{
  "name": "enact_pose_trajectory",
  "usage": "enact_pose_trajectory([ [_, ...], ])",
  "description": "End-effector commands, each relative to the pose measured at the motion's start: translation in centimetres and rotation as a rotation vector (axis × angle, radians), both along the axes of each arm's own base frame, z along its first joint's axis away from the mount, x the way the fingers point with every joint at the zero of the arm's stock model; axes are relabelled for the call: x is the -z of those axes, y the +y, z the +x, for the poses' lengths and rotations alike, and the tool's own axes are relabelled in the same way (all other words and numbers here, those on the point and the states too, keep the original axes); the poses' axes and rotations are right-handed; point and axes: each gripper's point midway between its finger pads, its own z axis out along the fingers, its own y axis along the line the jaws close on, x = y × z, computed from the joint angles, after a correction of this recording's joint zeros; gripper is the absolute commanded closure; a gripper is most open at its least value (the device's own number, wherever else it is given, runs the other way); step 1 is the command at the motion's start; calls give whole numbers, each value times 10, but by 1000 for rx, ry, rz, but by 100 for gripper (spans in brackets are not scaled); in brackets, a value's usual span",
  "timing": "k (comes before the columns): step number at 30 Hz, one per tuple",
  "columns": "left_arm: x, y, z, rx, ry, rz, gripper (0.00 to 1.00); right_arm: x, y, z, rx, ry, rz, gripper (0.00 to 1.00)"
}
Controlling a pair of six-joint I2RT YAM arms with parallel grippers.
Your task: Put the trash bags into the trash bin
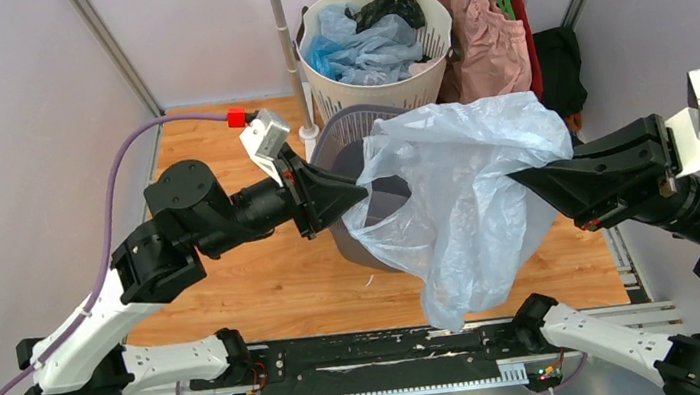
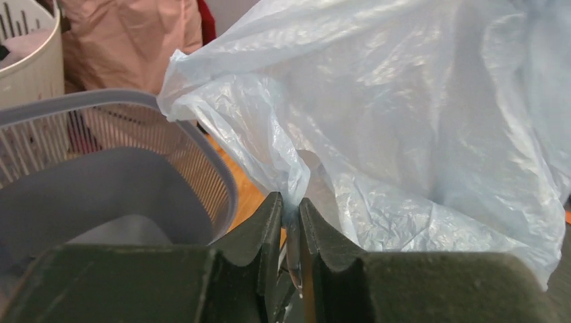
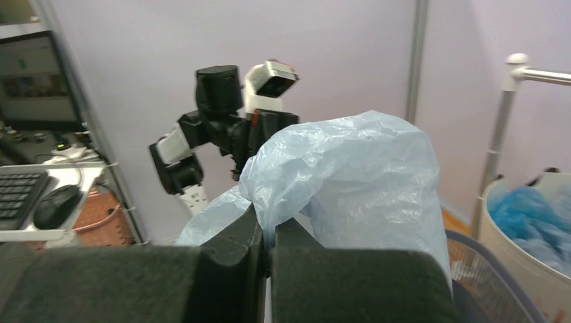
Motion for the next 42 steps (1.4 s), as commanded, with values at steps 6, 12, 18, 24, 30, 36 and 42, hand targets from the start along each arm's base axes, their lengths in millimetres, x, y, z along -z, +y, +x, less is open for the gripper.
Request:
enact_pose_trajectory([
  [6,-60,33,-16,61,-68,-93,81,10,-65,33,411,42,6,100],
  [12,-69,46,-1,51,-54,-93,82,27,-99,57,640,120,-34,100],
  [18,-92,56,19,39,-66,-123,84,27,-123,60,726,128,-42,100],
  [24,-128,40,36,152,-60,-212,87,33,-110,61,648,139,-69,96],
  [30,-182,26,26,384,-78,-372,88,33,-109,54,604,151,-98,88],
  [36,-227,46,13,495,-140,-499,88,31,-117,48,604,152,-85,100],
  [42,-258,69,13,491,-201,-625,88,47,-116,58,648,213,-153,43],
])
